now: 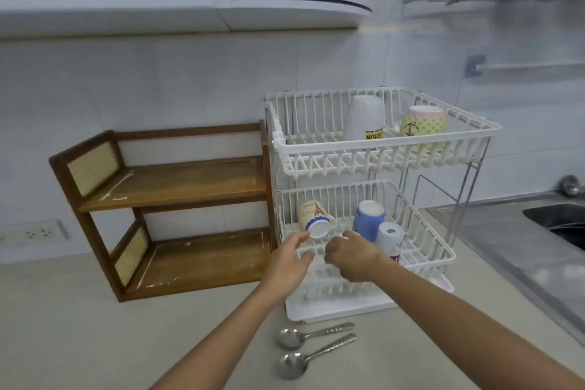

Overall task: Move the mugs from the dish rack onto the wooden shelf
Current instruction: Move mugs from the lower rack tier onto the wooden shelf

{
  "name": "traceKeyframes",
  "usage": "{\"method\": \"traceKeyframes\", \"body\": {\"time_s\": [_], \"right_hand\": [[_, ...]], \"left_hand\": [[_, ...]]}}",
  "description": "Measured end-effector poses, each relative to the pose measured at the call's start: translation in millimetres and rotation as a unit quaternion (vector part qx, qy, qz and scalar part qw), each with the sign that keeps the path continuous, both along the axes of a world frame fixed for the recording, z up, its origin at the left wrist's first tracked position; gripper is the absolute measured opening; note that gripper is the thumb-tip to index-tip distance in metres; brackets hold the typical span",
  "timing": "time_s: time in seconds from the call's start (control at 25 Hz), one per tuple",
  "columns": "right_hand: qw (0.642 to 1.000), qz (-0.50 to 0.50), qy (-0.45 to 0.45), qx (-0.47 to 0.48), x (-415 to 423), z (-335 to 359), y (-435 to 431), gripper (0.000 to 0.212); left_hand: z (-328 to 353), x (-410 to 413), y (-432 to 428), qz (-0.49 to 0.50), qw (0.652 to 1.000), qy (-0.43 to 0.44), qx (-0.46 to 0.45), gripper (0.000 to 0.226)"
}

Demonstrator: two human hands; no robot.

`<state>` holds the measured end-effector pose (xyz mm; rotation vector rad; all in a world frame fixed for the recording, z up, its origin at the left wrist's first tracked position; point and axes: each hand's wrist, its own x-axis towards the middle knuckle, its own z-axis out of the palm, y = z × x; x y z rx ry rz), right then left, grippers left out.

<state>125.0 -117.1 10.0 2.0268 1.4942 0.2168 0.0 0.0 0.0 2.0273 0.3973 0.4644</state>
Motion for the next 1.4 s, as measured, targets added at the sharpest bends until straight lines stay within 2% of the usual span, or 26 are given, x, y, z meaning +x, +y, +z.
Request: {"method": "traceKeyframes", "body": {"time_s": [0.08, 0.24, 0.36, 0.48, 0.72, 0.88, 1.0, 1.04, 1.16, 1.2, 1.24, 1.28, 1.32, 1.36, 1.4], "right_hand": [[0.998, -0.004, -0.042, -0.047, 12.6, -8.3, 6.6, 0.048], [0.994, 0.007, -0.062, -0.09, 35.9, -18.5, 22.4, 0.064], [0.983, 0.006, -0.098, -0.155, 43.0, -29.9, 28.5, 0.072], [0.979, 0.024, -0.137, -0.151, 54.3, -48.4, 27.0, 0.068], [0.977, 0.012, -0.168, -0.133, 69.4, -55.2, 23.1, 0.056], [0.982, 0.036, -0.148, -0.115, 78.2, -46.9, 24.4, 0.043], [0.996, 0.018, -0.085, -0.034, 76.8, -26.4, 17.6, 0.04], [0.998, 0.01, -0.054, -0.006, 75.3, -21.1, 11.0, 0.044], [0.993, -0.016, 0.048, 0.107, 77.1, -10.5, -24.7, 0.082], [0.978, -0.047, 0.103, 0.177, 79.0, -8.4, -40.5, 0.089], [0.943, -0.098, 0.172, 0.266, 81.6, -7.2, -58.4, 0.093], [0.882, -0.165, 0.246, 0.366, 82.1, -5.6, -77.4, 0.093], [0.789, -0.23, 0.322, 0.47, 79.8, -3.5, -95.7, 0.087], [0.679, -0.273, 0.395, 0.555, 79.2, -3.2, -111.1, 0.078], [0.582, -0.289, 0.454, 0.609, 78.6, -5.4, -121.6, 0.066]], "left_hand": [[3.9, 32.7, 4.1, 0.016, 0.999, 0.028, -0.035, 0.038], [0.7, 90.7, 12.7, 0.085, 0.989, 0.118, -0.015, 0.05], [-7.3, 125.9, 19.8, 0.144, 0.979, 0.143, -0.031, 0.051], [-12.4, 159.0, 33.1, 0.19, 0.967, 0.161, -0.046, 0.053], [-47.2, 202.6, 54.5, 0.177, 0.962, 0.21, -0.004, 0.082], [-71.7, 214.1, 62.1, 0.17, 0.967, 0.174, -0.074, 0.103], [-77.0, 218.2, 64.7, 0.182, 0.967, 0.166, -0.066, 0.094], [-77.2, 216.9, 63.1, 0.186, 0.966, 0.162, -0.078, 0.088], [-65.9, 202.5, 53.3, 0.209, 0.959, 0.114, -0.156, 0.078], [-57.5, 193.9, 50.5, 0.213, 0.956, 0.09, -0.18, 0.075], [-48.0, 183.2, 47.0, 0.212, 0.954, 0.071, -0.198, 0.072], [-37.9, 170.0, 42.1, 0.206, 0.954, 0.055, -0.213, 0.069], [-28.5, 155.2, 35.5, 0.19, 0.955, 0.039, -0.225, 0.067], [-21.6, 139.4, 28.2, 0.17, 0.955, 0.022, -0.241, 0.064], [-17.6, 120.4, 18.9, 0.145, 0.954, 0.008, -0.262, 0.058]]}}
